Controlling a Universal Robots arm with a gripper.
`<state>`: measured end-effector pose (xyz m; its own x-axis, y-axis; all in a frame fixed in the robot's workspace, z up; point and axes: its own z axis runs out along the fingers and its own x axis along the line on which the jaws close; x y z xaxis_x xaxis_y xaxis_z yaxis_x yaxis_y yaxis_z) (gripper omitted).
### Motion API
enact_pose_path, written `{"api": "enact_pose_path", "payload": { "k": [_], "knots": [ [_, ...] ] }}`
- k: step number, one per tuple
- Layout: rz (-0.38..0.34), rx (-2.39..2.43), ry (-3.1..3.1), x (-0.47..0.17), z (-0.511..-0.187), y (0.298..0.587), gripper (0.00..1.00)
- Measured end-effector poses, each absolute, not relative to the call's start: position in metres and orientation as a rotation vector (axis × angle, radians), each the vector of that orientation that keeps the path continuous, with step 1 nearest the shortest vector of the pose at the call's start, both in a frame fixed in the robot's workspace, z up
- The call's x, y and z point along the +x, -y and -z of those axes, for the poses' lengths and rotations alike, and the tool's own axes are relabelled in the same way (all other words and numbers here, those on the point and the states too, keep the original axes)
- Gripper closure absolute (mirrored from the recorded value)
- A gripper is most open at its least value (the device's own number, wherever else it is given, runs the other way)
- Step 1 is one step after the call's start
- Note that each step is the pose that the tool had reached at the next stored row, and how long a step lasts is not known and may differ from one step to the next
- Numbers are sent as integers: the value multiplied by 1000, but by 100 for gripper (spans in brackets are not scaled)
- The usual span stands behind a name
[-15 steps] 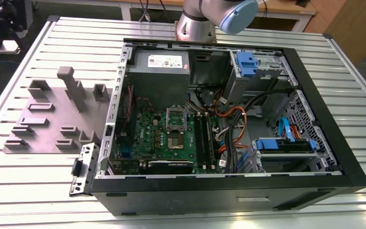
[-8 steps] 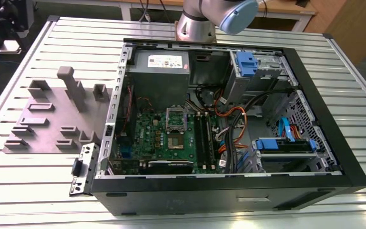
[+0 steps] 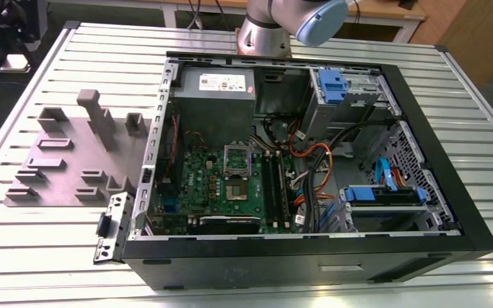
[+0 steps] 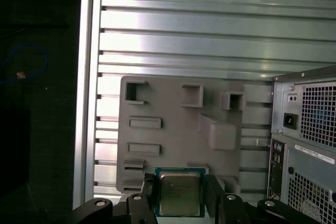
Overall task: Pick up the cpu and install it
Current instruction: 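Pick up the cpu and move it towards the insertion slot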
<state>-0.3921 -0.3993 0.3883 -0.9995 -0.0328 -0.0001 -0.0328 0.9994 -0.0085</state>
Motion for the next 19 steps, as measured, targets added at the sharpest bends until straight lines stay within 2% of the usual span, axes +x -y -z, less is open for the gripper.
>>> {"api": "enact_pose_path", "payload": {
  "k": [19],
  "knots": [
    [13,-52,-3141,-387,-388,399,53]
  ]
}}
